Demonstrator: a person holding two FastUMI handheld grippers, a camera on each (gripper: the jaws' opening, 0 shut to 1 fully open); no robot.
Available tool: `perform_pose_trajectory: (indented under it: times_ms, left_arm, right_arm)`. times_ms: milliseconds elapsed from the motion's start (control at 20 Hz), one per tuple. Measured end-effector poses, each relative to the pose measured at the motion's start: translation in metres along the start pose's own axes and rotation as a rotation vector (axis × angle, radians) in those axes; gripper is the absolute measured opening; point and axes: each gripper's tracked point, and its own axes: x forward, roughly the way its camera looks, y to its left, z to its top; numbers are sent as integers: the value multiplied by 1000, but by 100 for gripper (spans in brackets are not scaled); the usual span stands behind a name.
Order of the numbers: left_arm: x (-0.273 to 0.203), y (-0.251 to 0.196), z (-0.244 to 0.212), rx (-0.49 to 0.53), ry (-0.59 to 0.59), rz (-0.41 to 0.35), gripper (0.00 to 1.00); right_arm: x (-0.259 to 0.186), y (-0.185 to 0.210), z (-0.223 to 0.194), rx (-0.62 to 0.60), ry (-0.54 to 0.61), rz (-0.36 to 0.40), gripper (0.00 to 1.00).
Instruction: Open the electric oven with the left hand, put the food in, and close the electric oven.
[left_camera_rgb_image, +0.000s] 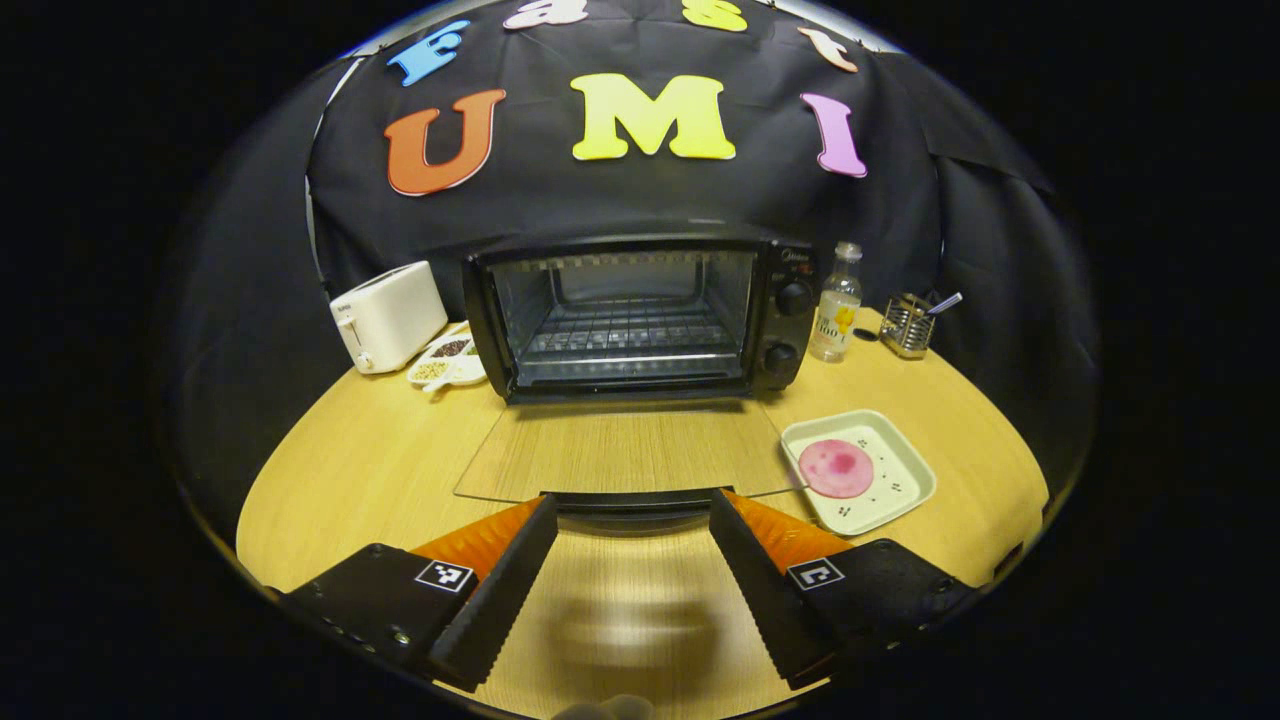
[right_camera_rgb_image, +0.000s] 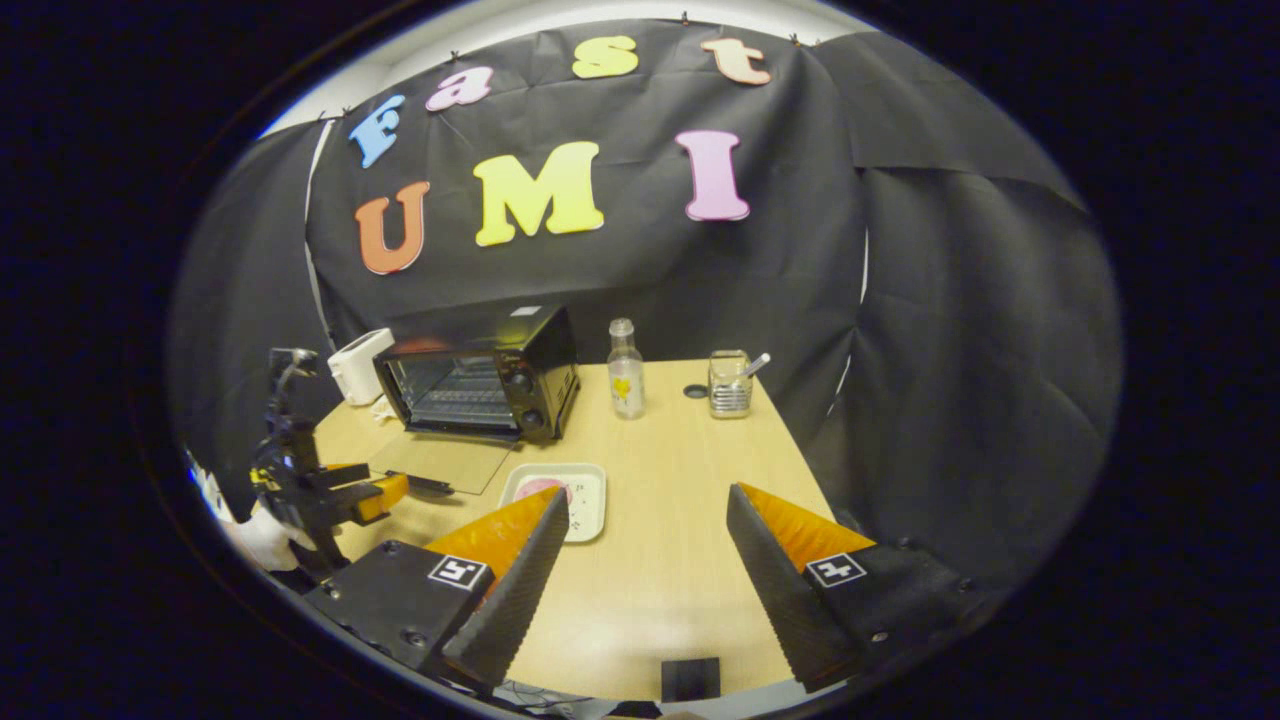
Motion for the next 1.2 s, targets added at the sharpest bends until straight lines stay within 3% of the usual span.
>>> perform_pose_trajectory:
  times_ms: [100, 250, 500, 550, 600, 650, 900, 950, 1050, 1100, 1150, 1200]
  left_arm:
    - [-34, 6, 16, 13, -30, -9, 98]
    - [-84, 22, 43, 12, -77, 5, 98]
    - [-163, 53, 93, 43, -164, 126, 98]
    - [-174, 52, 100, 28, -178, 147, 98]
    - [-185, 51, 106, 20, -189, 166, 98]
    - [-197, 53, 109, 10, -195, 192, 98]
    - [-234, 51, 118, -99, -217, 285, 97]
    - [-237, 53, 116, -110, -215, 298, 98]
    - [-238, 54, 112, -119, -206, 323, 98]
    - [-238, 54, 109, -122, -198, 335, 97]
    - [-236, 54, 107, -124, -195, 341, 98]
    - [-234, 51, 107, -126, -200, 344, 98]
  right_arm:
    - [25, 8, -12, 16, 49, 38, 100]
    - [73, 20, -34, 59, 158, 80, 91]
    - [153, 41, -72, 134, 347, 178, 77]
    - [169, 42, -77, 139, 379, 187, 66]
    - [184, 42, -82, 139, 401, 190, 69]
    - [198, 44, -87, 138, 428, 205, 65]
    - [240, 53, -103, 128, 561, 254, 58]
    - [246, 54, -99, 123, 570, 259, 54]
    - [252, 56, -101, 92, 633, 258, 36]
    - [255, 55, -100, 68, 661, 252, 40]
    - [254, 51, -101, 38, 698, 245, 24]
    - [255, 48, -101, 17, 728, 239, 25]
